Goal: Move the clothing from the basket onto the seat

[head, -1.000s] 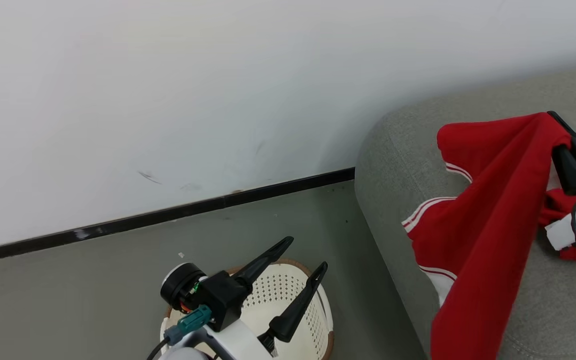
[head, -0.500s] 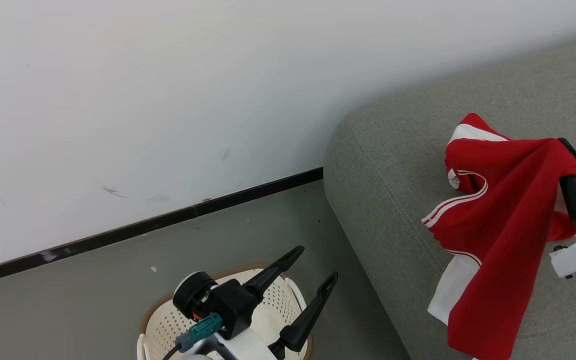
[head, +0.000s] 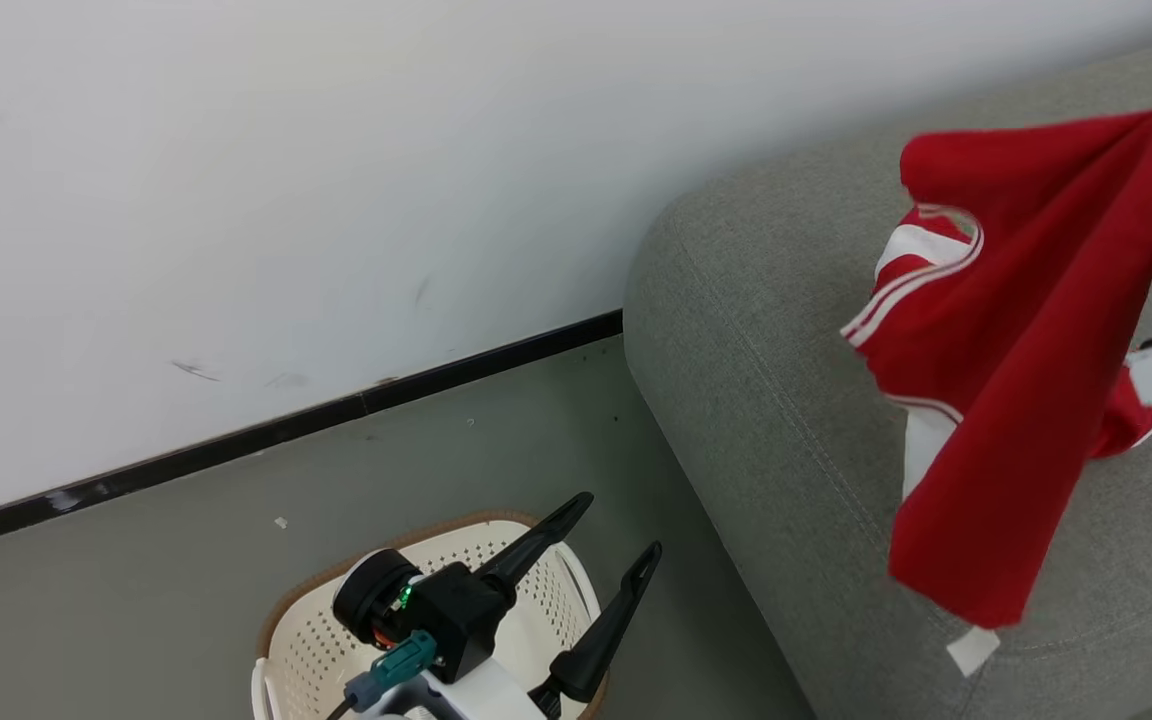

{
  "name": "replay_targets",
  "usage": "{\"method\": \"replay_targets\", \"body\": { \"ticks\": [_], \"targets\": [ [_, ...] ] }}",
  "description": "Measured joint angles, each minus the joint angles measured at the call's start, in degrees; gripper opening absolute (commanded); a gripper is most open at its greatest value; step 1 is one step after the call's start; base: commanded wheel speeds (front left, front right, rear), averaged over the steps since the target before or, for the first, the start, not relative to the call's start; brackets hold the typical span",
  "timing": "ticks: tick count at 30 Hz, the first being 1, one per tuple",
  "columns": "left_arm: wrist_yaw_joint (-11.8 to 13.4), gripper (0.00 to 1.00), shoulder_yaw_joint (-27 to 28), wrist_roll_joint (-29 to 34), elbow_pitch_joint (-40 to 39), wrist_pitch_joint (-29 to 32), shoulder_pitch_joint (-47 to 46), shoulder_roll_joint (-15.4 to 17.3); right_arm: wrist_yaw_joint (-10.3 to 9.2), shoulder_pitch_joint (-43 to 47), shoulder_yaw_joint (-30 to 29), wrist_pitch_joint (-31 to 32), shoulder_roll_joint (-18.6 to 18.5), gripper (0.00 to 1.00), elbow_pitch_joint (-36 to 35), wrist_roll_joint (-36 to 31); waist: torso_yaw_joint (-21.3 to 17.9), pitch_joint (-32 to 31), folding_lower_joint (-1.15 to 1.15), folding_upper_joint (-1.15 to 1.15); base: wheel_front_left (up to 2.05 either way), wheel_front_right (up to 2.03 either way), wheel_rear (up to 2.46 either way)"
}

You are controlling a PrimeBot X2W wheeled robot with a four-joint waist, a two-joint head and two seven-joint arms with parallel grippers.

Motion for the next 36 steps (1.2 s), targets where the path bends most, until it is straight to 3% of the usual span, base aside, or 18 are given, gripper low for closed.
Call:
{"method": "replay_targets", "body": {
  "ticks": [6, 11, 19, 27, 36],
  "targets": [
    [0.6, 1.0, 0.6, 0.1, -1.3, 0.3, 0.0, 0.4, 0.0, -11.6, -6.7, 4.3, -1.7, 0.0, 3.4, 3.8, 0.5, 1.8, 0.0, 0.0, 0.0, 0.0, 0.0],
    [1.2, 1.0, 1.3, 1.3, -2.9, 0.6, -0.1, 1.1, 0.0, -19.9, -13.0, 8.2, -6.8, 0.0, 8.0, 2.9, 0.9, 3.5, 0.0, 0.0, 0.0, 0.0, 0.0],
    [2.0, 1.0, 1.8, 2.6, -5.3, 1.8, -1.7, 1.7, 0.0, -27.9, -16.0, 11.8, -12.0, 0.0, 14.6, -1.0, 1.7, 7.0, 0.0, 0.0, 0.0, 0.0, 0.0],
    [2.3, 1.0, 1.9, 3.6, -7.5, 3.4, -3.9, 2.2, -0.01, -28.1, -16.3, 11.6, -11.1, 0.0, 20.4, -3.7, 2.9, 10.6, 0.0, 0.0, 0.0, 0.0, 0.0],
    [2.7, 1.0, 1.9, 4.6, -9.4, 5.5, -6.0, 2.7, 0.0, -27.2, -15.1, 8.7, -6.2, 0.0, 27.8, -5.2, 5.0, 15.2, 0.0, 0.0, 0.0, 0.0, 0.0]
  ]
}}
